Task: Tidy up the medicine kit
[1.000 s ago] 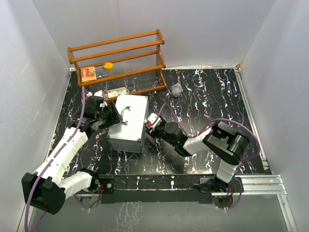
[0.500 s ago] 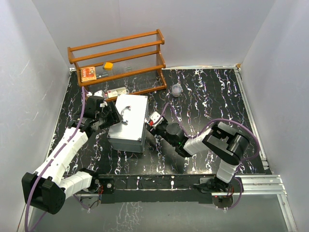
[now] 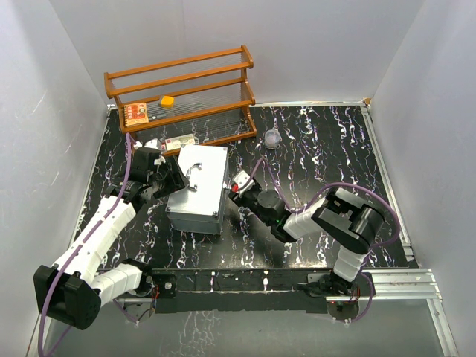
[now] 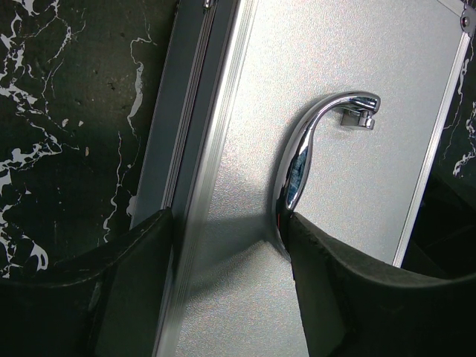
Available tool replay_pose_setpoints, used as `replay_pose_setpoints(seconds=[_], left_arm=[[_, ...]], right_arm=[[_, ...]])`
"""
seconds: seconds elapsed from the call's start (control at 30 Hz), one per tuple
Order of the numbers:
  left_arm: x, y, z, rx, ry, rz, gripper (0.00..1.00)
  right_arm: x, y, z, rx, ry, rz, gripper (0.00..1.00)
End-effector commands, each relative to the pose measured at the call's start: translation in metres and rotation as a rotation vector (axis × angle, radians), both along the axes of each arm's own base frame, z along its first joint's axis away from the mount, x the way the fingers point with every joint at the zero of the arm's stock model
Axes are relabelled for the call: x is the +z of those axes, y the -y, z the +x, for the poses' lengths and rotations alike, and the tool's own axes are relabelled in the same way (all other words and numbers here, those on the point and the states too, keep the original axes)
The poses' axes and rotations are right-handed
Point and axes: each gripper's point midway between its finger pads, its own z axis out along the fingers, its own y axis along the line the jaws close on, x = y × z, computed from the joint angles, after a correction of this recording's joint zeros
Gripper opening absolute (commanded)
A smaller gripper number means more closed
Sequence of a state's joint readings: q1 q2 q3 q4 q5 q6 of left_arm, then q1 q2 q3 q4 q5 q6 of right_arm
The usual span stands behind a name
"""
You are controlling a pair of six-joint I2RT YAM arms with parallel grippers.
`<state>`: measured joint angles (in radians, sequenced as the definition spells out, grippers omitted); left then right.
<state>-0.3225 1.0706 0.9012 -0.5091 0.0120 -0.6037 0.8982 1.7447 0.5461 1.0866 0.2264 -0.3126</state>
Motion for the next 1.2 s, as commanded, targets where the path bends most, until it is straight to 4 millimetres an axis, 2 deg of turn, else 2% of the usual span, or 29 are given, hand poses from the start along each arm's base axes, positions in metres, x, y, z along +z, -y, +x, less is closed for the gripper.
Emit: replay_pose_setpoints(seconds=[0.0,0.47,0.83,0.93,1.17], left_arm=[[-0.034,-0.007,-0.028,-0.017,-0.147,0.050,0.58],[-0.033,-0.008,-0.030,-0.017,-0.145,0.053,0.58],[-0.035,-0.009,-0.031,-0.017,-0.147,0.054,0.58],[-0.035,-0.009,-0.031,-0.020,-0.146,0.053,0.58],[-0.031,-0.007,-0.030,-0.024,-0.140,0.044,0.58]], right_arm=[[0.040,0.008,0.008,-0.053,0.092,0.092,0.45],[0.062,-0.005,0.000,0.029,0.105,0.151,0.46],[0.065,-0.020,-0.008,0.115,0.082,0.155,0.46],[0.070,-0.019,-0.008,0.113,0.085,0.172,0.46],[0.097,-0.022,-0.015,0.145,0.085,0.230,0.46]])
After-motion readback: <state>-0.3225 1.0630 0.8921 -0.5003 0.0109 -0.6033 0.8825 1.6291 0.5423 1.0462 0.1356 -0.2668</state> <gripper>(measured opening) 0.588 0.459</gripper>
